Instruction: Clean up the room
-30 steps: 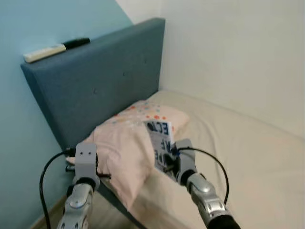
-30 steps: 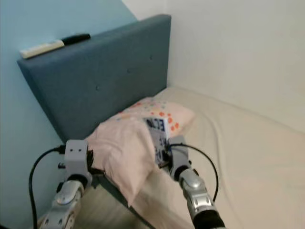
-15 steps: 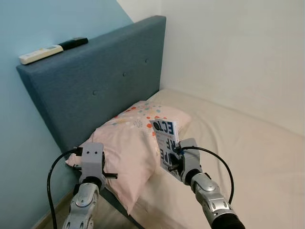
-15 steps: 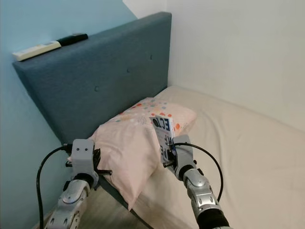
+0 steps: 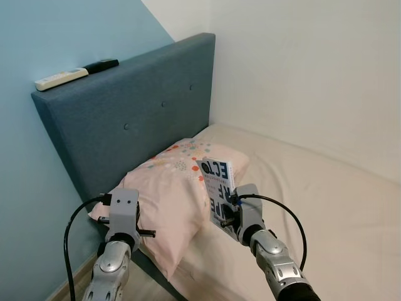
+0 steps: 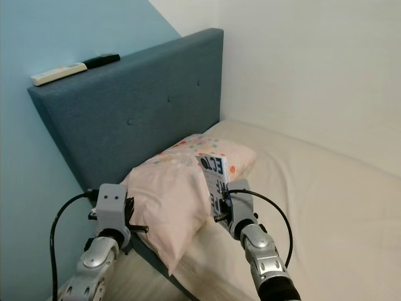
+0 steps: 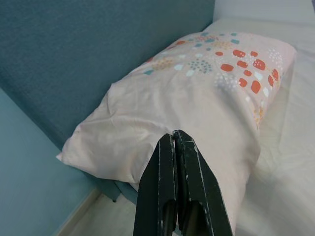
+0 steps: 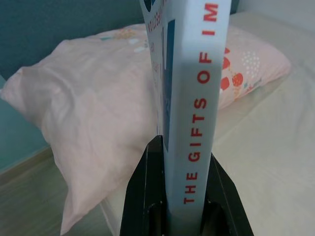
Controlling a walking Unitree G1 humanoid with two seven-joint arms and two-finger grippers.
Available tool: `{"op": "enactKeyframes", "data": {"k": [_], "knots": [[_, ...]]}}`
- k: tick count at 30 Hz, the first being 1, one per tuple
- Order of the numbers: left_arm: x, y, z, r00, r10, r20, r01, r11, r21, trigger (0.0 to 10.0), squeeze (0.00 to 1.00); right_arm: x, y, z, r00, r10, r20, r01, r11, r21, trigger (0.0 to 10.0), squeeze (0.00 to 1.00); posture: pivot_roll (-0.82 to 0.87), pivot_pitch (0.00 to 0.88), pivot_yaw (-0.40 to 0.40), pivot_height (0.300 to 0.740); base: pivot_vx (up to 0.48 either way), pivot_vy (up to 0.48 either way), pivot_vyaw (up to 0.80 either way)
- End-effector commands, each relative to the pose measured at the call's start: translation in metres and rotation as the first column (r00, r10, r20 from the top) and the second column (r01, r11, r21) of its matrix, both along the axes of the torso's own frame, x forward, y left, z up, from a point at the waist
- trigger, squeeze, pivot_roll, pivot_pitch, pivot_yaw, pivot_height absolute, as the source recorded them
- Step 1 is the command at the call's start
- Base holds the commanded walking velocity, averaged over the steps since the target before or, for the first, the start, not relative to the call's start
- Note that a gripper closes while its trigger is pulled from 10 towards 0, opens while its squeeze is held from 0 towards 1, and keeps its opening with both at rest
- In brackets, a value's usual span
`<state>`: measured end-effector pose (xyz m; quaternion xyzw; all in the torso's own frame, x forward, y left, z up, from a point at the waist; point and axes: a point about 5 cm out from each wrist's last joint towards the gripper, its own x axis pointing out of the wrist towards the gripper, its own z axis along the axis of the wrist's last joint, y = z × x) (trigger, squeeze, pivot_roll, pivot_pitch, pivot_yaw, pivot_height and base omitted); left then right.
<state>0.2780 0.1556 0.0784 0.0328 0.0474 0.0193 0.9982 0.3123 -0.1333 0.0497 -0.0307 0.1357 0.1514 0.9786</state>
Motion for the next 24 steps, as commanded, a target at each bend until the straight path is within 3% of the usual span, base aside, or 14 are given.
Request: {"op": "enactKeyframes", "data": {"k": [1, 6, 17, 24], "knots": [[-0.0007, 0.0002, -0.0057, 0.999, -0.011, -0.034, 0.011, 1.000, 0.003, 10.0, 0.00, 0.0009, 0.0009, 0.0031, 1.000, -0.014, 0.011, 0.014, 1.000, 0.027, 10.0, 0.00, -0.01, 0.060, -0.023, 0.740, 0.000, 0.000, 0.00], [-0.0013, -0.0006, -0.0083, 0.999, -0.017, -0.050, 0.017, 1.000, -0.006, 10.0, 0.00, 0.0009, 0.0005, 0.0034, 1.000, -0.021, 0.011, 0.021, 0.999, 0.032, 10.0, 0.00, -0.01, 0.060, -0.024, 0.740, 0.000, 0.000, 0.00], [-0.0029, 0.0002, -0.0104, 0.998, -0.017, -0.064, 0.016, 1.000, -0.009, 10.0, 0.00, 0.0007, 0.0001, 0.0035, 1.000, -0.019, 0.007, 0.018, 0.999, 0.032, 10.0, 0.00, -0.01, 0.063, -0.028, 0.740, -0.321, 0.000, 0.00], [-0.0028, 0.0015, -0.0149, 0.993, -0.023, -0.114, 0.027, 0.999, 0.027, 10.0, 0.00, 0.0003, 0.0004, 0.0028, 1.000, -0.020, 0.001, 0.020, 0.999, 0.032, 10.0, 0.00, -0.01, 0.067, -0.026, 0.740, 0.000, 0.000, 0.00]]}}
